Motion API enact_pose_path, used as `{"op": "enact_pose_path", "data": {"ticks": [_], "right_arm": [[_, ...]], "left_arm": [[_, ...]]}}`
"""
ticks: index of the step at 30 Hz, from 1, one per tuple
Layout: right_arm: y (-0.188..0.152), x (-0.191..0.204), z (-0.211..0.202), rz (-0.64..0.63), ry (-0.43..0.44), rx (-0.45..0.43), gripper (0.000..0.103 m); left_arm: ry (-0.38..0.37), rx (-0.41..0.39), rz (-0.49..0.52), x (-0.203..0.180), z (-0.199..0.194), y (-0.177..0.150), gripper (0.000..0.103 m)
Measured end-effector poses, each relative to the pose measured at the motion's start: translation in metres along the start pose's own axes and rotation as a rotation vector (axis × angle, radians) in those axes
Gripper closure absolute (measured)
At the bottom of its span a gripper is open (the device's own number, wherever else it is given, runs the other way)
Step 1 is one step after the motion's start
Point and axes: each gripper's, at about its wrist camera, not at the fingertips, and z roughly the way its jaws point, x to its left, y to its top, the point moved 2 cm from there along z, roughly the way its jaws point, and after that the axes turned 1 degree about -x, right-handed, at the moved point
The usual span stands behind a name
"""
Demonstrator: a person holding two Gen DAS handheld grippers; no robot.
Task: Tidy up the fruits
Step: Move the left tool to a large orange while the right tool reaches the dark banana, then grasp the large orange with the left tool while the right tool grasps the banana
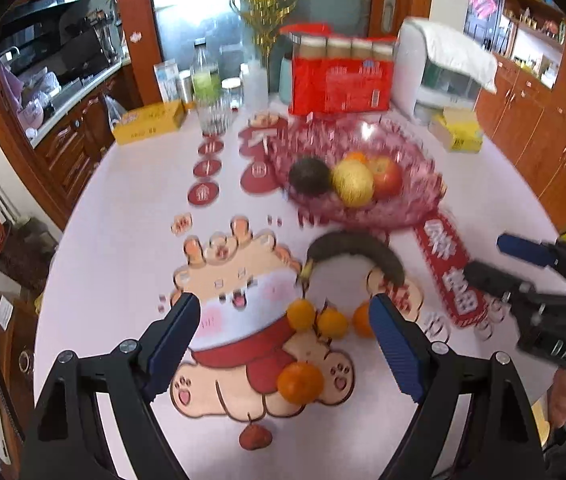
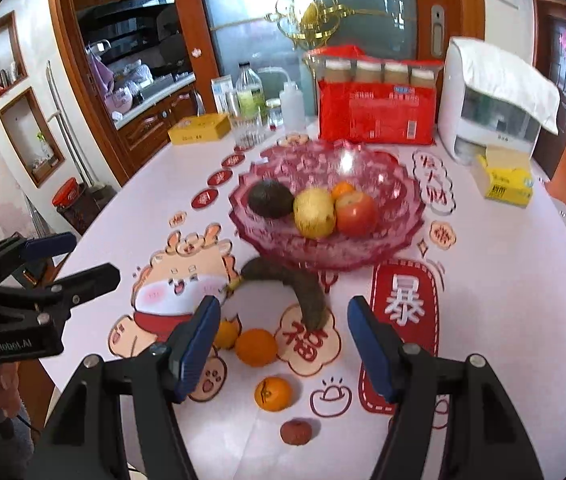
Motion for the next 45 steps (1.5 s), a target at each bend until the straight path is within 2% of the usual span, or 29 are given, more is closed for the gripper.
{"op": "enact_pose_path", "data": {"ticks": [11, 16, 22, 26, 30, 31, 32, 33, 34, 36, 45], "right_arm": [[-0.025, -0.025, 0.066, 0.035, -0.008, 0.098, 0.036], [-0.025, -0.029, 0.095, 0.008, -0.016, 0.118, 0.036], [-0.018, -0.029, 0.127, -0.049, -0.039, 0.124, 0.036], [-0.014, -0.027, 0.145, -0.082, -0.044, 0.141, 0.037], [-0.009, -0.024, 0.156, -0.103, -0.043, 0.140, 0.037], [-0.008, -0.024, 0.158, -0.106, -0.043, 0.138, 0.037], [-0.007, -0.023, 0.159, -0.108, -0.042, 0.136, 0.038], [-0.007, -0.023, 0.161, -0.110, -0.040, 0.137, 0.046], [-0.007, -0.022, 0.165, -0.116, -0.038, 0.147, 0.050], [-0.009, -0.021, 0.170, -0.123, -0.036, 0.172, 0.069], [-0.015, -0.022, 0.168, -0.128, -0.023, 0.169, 0.071]], "left_arm": [[-0.006, 0.195, -0.100, 0.004, 0.077, -0.065, 0.018], [-0.002, 0.229, -0.139, 0.004, 0.097, -0.082, 0.018], [-0.006, 0.233, -0.161, 0.002, 0.107, -0.089, 0.021], [-0.016, 0.240, -0.172, 0.001, 0.113, -0.092, 0.034], [-0.013, 0.221, -0.146, -0.003, 0.114, -0.090, 0.042], [-0.017, 0.217, -0.139, -0.004, 0.114, -0.089, 0.047], [-0.023, 0.213, -0.130, -0.006, 0.115, -0.088, 0.054], [-0.032, 0.210, -0.124, -0.008, 0.114, -0.087, 0.058], [-0.030, 0.211, -0.119, -0.009, 0.115, -0.085, 0.058], [-0.027, 0.210, -0.116, -0.009, 0.116, -0.083, 0.058], [-0.038, 0.213, -0.139, -0.005, 0.122, -0.075, 0.059]]}}
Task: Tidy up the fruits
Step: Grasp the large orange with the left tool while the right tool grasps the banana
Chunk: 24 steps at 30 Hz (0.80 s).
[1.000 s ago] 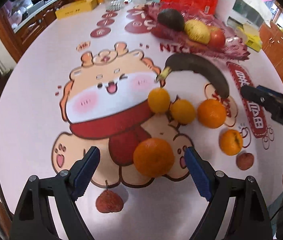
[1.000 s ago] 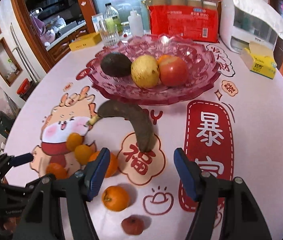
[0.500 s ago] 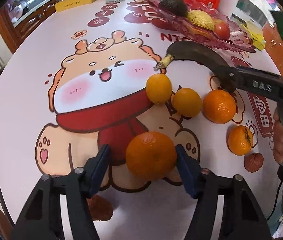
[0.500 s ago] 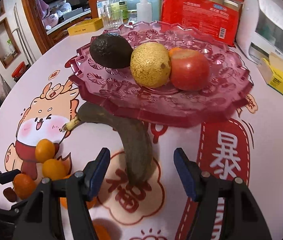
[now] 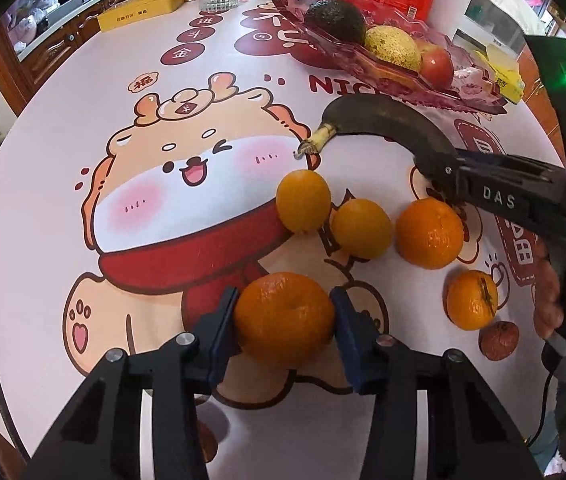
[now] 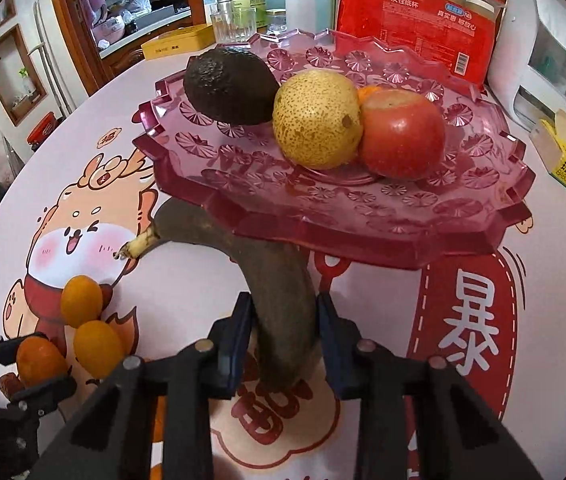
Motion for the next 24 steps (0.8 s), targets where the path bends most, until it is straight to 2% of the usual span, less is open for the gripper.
{"op": "enact_pose_path", "data": {"ticks": [16, 24], "right_arm": [[-0.009, 0.002, -0.004, -0.017, -0.009, 0.006, 0.071], [0.006, 0.008, 0.006, -0.029, -0.027, 0.002, 0.063]], "left_arm": [[-0.004, 0.003, -0.011, 0.001, 0.002, 0.007, 0.059], [-0.006, 0.003, -0.011, 0.001, 0.003, 0.007, 0.059]]}}
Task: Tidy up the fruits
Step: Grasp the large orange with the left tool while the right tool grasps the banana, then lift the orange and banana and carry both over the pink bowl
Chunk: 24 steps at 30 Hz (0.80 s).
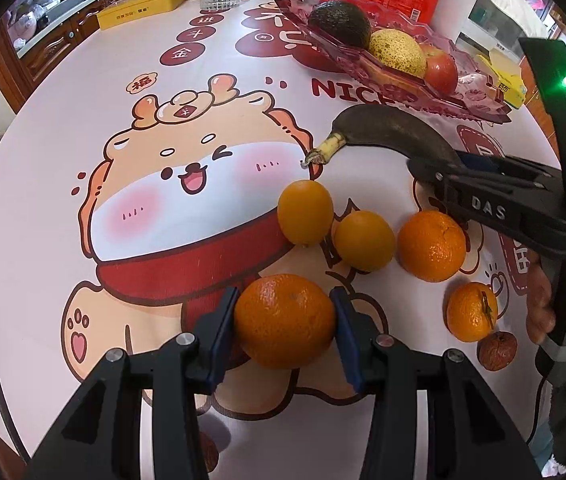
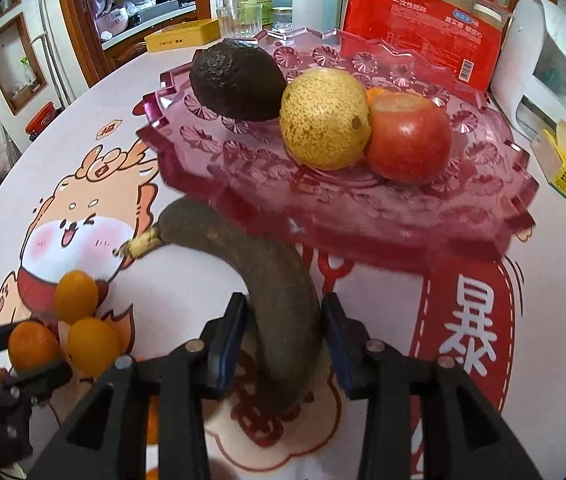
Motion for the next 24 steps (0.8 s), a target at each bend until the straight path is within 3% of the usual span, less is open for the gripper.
{"op": "enact_pose_path", "data": {"ticks": [4, 8, 18, 24], "right_arm": [[0.001, 0.003, 0.000, -0.004, -0.016, -0.012, 0.065], [-0.005, 0.003, -0.005, -0.007, 0.006, 0.000, 0.072], [-0.037, 0.000, -0.039, 0.053, 0.062, 0.014, 0.073], [-0.037, 0.002, -0.070, 0.083, 0.084, -0.038, 0.073]], "left_arm": [[-0.008, 0.004, -0.006, 0.001, 0.001, 0.000, 0.059], [-0.014, 0.011, -0.006, 0.001, 0.001, 0.001, 0.060], [-0.021, -0.025, -0.012, 0.003, -0.018, 0.003, 0.061], [-0.038, -0.067, -0.013, 0.002, -0.044, 0.013, 0.061]]}}
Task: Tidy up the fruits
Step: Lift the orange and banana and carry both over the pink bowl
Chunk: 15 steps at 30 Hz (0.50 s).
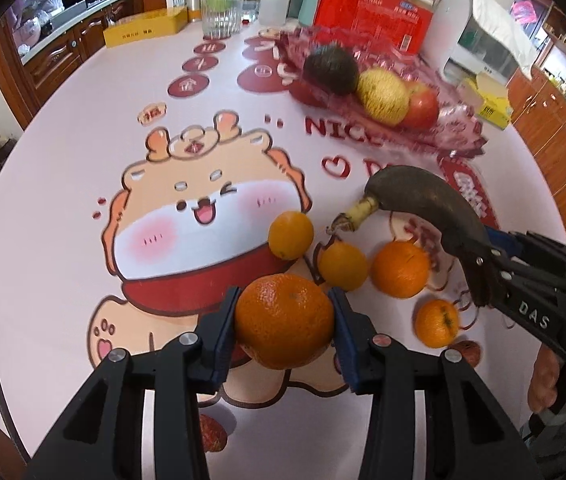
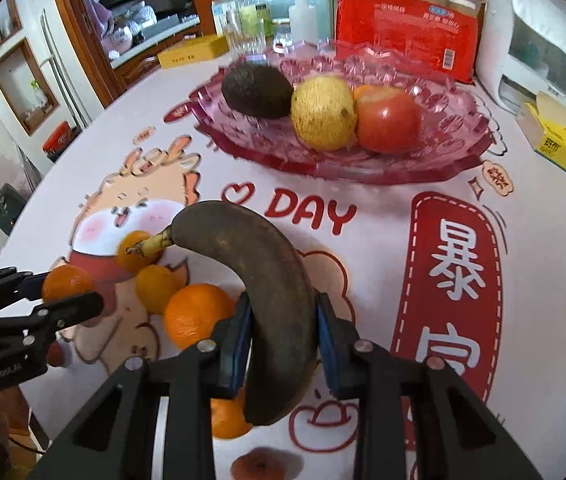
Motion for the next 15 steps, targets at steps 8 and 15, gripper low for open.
{"op": "enact_pose_path", "data": {"ticks": [8, 15], "right_arm": [[0.028, 0.001, -0.062, 0.014, 0.013, -0.129, 0.073], [0.083, -0.013, -0.119, 0.029, -0.029, -0.240, 0.073]], "left_arm": [[-0.045, -0.101, 0.017, -0.010, -0.062, 0.049, 0.061], [-0.103, -0.231, 0.066, -0.028, -0.116, 0.119, 0.061]]}}
